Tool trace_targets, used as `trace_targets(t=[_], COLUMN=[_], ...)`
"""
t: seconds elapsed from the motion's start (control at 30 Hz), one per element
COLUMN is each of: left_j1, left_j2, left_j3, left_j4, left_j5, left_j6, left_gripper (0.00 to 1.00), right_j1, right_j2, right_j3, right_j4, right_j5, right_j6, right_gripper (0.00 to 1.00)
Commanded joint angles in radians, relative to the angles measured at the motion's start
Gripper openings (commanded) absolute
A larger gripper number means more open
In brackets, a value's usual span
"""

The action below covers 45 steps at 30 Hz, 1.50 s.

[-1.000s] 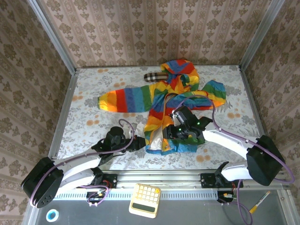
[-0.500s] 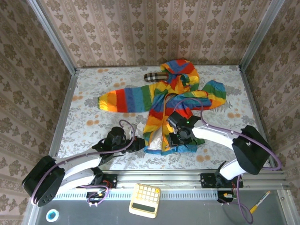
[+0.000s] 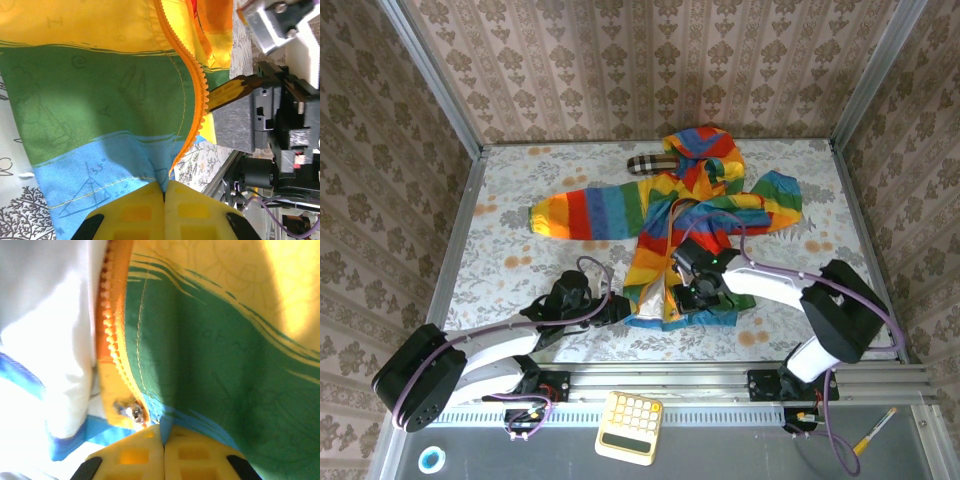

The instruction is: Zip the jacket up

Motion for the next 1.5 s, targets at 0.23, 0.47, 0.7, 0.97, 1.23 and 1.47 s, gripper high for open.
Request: trace_targets(t=[0.23,0.47,0.7,0.97,1.23,1.47], left_j1=[-0.007,-0.020,-0.035,-0.063,-0.155,-0.172], left_j2=[-0.020,-0.034,-0.065,-0.079,-0.050,0.001], left_j3=[0.053,0.079,0.098,0.117,0.137,0.123], left_j4=[0.051,0.094,0.150,0.224,0.308,0.398], left_j5=[-0.030,-0.073,-0.130,-0.211,-0.260,-0.271], left_j6=[0.056,0.109,0.187,0.299,0.385,0.377], left_gripper=[0.00,0.00,0.00,0.00,0.00,0.00], right_j1=[0.003,-0.006,-0.022,-0.078,-0.083,-0.085], right_j2=[-0.352,-0.476,-0.545,-0.593,-0.575,-0.592], right_j3=[-0.123,-0.176,-0.212,-0.249,-0.268,-0.318], right_j4=[0.112,0.177,0.262,0.352,0.411,0.496], right_j5=[0.041,0.025,-0.047,-0.140,-0.203,-0.236], right_j6=[-0.045,-0.063,-0.081,-0.074,-0.082,-0.097], right_gripper=[0.00,0.00,0.00,0.00,0.00,0.00])
